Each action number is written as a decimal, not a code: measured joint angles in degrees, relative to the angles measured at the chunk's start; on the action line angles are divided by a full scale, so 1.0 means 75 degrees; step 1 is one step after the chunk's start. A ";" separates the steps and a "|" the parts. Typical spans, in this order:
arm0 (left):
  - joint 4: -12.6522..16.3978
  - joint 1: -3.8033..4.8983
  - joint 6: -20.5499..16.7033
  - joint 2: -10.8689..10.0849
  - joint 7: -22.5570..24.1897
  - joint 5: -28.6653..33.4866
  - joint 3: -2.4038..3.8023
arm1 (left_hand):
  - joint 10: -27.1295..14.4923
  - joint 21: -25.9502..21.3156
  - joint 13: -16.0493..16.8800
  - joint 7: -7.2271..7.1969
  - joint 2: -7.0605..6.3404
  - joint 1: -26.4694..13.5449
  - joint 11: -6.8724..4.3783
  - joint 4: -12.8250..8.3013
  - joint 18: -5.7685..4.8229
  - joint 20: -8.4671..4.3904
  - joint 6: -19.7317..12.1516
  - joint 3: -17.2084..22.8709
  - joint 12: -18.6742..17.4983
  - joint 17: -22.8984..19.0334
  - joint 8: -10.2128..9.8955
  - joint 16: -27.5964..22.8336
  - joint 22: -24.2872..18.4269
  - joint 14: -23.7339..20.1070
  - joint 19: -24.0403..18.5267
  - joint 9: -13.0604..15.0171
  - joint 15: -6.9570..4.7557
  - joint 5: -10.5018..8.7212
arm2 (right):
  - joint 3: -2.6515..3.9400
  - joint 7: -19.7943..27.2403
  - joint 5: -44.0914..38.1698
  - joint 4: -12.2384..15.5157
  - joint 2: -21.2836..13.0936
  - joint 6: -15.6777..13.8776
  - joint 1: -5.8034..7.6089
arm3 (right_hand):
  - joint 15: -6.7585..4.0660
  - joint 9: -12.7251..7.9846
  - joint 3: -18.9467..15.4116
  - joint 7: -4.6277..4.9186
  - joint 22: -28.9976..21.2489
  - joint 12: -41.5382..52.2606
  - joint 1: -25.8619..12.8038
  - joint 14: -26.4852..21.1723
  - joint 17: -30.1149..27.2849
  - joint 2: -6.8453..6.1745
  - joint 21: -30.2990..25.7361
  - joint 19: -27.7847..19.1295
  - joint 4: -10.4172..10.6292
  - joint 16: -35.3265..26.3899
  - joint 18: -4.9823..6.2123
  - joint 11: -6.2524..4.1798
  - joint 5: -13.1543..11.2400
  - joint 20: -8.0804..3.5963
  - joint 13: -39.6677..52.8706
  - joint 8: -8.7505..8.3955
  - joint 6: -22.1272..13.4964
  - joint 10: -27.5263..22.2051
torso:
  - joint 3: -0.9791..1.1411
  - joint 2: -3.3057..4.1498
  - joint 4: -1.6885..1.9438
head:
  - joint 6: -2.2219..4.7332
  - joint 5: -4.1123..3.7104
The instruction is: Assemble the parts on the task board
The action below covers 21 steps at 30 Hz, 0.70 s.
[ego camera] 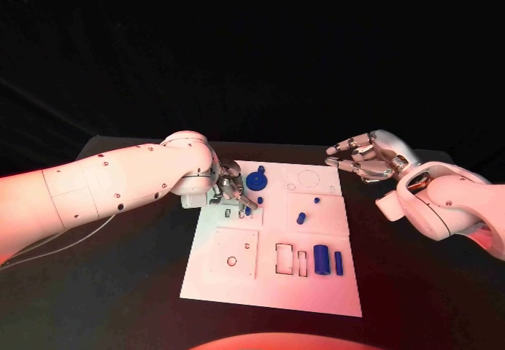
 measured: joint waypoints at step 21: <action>-0.0055 -0.0019 0.0134 0.0066 0.0000 0.0045 -0.0003 | 0.0000 0.0060 0.0035 0.0000 0.0122 0.0122 0.0000 -0.0019 0.0000 0.0000 0.0000 0.0102 0.0054 -0.0002 0.0059 0.0000 0.0043 0.0000 0.0000 0.0030 0.0000 0.0000 | 0.0000 -0.0018 -0.0008 0.0001 0.0045 0.0018 0.0000 | 0.0000 0.0000 -0.0022 0.0000 0.0003 0.0000 -0.0040 0.0000 -0.0001 0.0040 0.0000 0.0000 0.0023 0.0000 0.0000 0.0000 0.0000 0.0000 0.0002 0.0000 0.0000 0.0000 | -0.0002 -0.0008 0.0012 | -0.0058 0.0026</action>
